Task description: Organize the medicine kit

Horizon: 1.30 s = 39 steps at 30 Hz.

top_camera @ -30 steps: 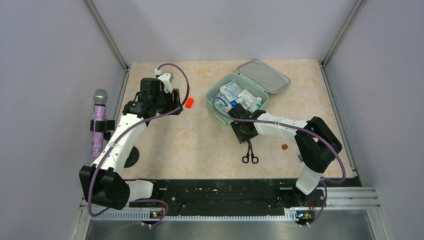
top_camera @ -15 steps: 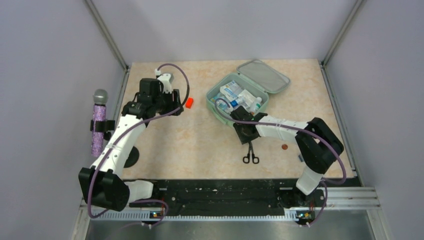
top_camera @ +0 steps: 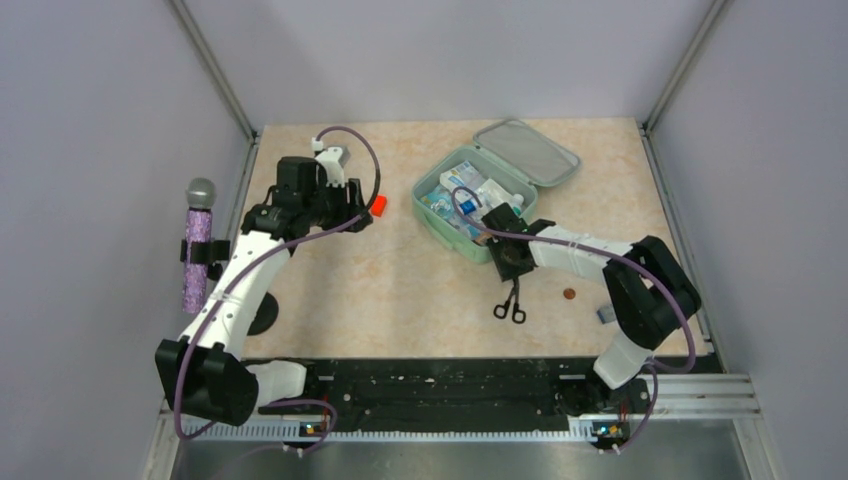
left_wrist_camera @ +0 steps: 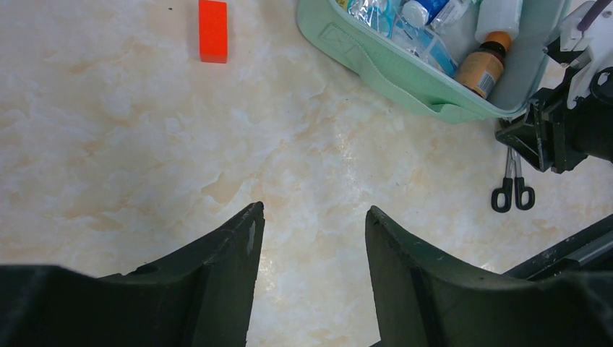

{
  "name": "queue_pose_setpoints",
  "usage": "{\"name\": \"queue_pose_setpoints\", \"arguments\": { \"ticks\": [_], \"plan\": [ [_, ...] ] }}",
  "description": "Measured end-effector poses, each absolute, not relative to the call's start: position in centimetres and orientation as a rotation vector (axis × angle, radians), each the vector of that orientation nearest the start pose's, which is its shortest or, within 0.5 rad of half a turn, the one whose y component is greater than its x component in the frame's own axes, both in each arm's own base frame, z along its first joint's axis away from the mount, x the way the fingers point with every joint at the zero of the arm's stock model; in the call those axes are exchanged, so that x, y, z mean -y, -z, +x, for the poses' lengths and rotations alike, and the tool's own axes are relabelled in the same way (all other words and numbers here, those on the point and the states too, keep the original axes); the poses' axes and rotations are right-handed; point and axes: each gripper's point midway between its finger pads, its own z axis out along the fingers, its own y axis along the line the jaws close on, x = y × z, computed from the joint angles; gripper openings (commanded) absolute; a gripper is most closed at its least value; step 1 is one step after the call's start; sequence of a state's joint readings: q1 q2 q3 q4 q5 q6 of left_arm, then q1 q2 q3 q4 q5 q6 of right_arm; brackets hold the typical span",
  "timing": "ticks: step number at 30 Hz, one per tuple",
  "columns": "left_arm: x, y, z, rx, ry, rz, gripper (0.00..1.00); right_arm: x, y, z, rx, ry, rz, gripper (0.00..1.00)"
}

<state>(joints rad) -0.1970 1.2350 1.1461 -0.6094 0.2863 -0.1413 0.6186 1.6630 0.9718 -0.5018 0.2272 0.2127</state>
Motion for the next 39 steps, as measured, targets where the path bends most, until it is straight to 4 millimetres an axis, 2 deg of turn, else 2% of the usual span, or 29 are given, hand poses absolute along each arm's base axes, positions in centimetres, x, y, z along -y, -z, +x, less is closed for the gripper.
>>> {"name": "queue_pose_setpoints", "arguments": {
  "ticks": [6, 10, 18, 22, 26, 31, 35, 39],
  "plan": [
    [12.4, -21.5, 32.1, -2.277, 0.528, 0.212, 0.58, -15.9, -2.8, 28.1, -2.654, 0.087, -0.489, 0.33],
    [12.5, -20.8, 31.8, -2.294, 0.540, 0.211, 0.58, -15.6, -3.1, 28.3, -2.639, 0.109, -0.484, 0.38],
    [12.9, -19.5, 30.4, -2.344, 0.579, 0.223, 0.57, -14.9, -3.1, 28.7, -2.650, 0.114, -0.435, 0.38],
    [13.1, -19.4, 30.2, -2.348, 0.592, 0.233, 0.57, -15.0, -2.2, 28.6, -2.697, 0.051, -0.385, 0.36],
    [13.6, -19.4, 30.0, -2.348, 0.605, 0.249, 0.57, -15.1, -1.8, 28.8, -2.731, -0.036, -0.309, 0.30],
    [14.9, -19.4, 29.4, -2.346, 0.628, 0.295, 0.56, -14.7, -1.8, 29.0, -2.743, -0.054, -0.276, 0.17],
    [16.9, -19.4, 28.3, -2.342, 0.659, 0.382, 0.56, -14.3, -1.8, 29.0, -2.746, -0.086, -0.239, 0.09],
    [19.4, -19.2, 26.8, -2.330, 0.688, 0.510, 0.56, -13.9, -1.8, 29.0, -2.734, -0.191, -0.167, 0.01]
  ]
}}
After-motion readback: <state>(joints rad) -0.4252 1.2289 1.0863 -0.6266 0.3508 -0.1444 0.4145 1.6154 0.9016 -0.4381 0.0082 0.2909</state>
